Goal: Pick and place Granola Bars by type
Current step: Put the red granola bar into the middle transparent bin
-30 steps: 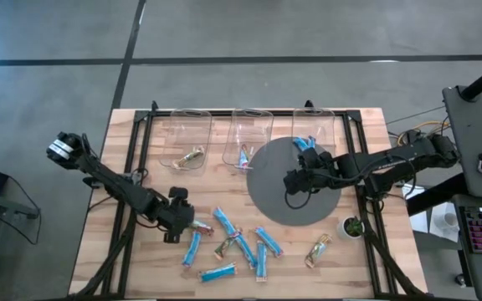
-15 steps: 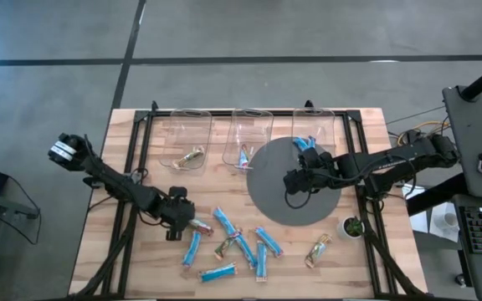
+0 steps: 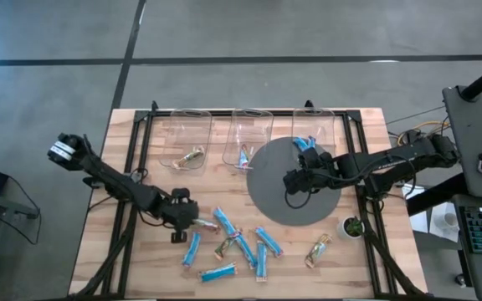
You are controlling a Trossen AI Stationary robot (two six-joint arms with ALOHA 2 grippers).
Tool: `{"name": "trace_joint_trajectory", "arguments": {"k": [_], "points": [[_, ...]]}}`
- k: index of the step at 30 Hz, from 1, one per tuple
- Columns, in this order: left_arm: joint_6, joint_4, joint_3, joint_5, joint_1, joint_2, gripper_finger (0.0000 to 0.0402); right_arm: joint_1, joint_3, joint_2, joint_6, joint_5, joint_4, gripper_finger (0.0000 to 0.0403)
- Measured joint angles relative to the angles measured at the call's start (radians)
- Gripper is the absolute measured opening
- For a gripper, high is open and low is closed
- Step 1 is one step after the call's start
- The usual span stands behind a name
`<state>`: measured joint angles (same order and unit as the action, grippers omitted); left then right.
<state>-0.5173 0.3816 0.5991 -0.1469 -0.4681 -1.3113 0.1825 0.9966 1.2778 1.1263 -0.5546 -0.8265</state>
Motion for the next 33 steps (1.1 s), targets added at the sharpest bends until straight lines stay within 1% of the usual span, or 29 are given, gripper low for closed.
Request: {"name": "trace_joint_trajectory", "arguments": {"k": [5,8,11,13,15,16,19,21,24,26,28,33], "points": [[-0.096,0.062,0.051,-0.035,0.002,0.060,0.0061,0.001,0.000,0.000,0.000,0.006,0.001,0.0260],[-0.157,0.064,0.071,-0.126,0.007,0.115,0.0060,0.001,0.000,0.000,0.000,0.029,0.022,0.0260],[-0.195,0.045,0.073,-0.218,0.033,0.165,0.0060,-0.006,-0.001,0.000,-0.029,0.116,0.118,0.0260],[-0.179,-0.003,0.073,-0.230,0.061,0.188,0.0060,-0.017,-0.001,0.000,-0.098,0.219,0.231,0.0261],[-0.144,-0.062,0.070,-0.221,0.096,0.200,0.0059,-0.029,-0.002,0.004,-0.166,0.312,0.365,0.0260],[-0.127,-0.093,0.070,-0.199,0.116,0.199,0.0059,-0.034,-0.002,0.011,-0.196,0.340,0.426,0.0260],[-0.106,-0.163,0.083,-0.127,0.193,0.182,0.0059,-0.040,-0.001,0.044,-0.264,0.367,0.536,0.0260],[-0.092,-0.198,0.100,-0.093,0.240,0.165,0.0059,-0.043,0.010,0.077,-0.281,0.370,0.545,0.0260],[-0.062,-0.199,0.134,-0.069,0.296,0.131,0.0059,-0.043,0.031,0.131,-0.299,0.373,0.546,0.0260],[-0.047,-0.199,0.162,-0.029,0.328,0.101,0.0059,-0.043,0.049,0.163,-0.319,0.373,0.545,0.0260],[-0.032,-0.198,0.184,0.010,0.345,0.073,0.0059,-0.043,0.074,0.189,-0.338,0.373,0.549,0.0260],[-0.010,-0.199,0.202,0.030,0.354,0.015,0.0059,-0.044,0.122,0.225,-0.371,0.372,0.549,0.0260]]}}
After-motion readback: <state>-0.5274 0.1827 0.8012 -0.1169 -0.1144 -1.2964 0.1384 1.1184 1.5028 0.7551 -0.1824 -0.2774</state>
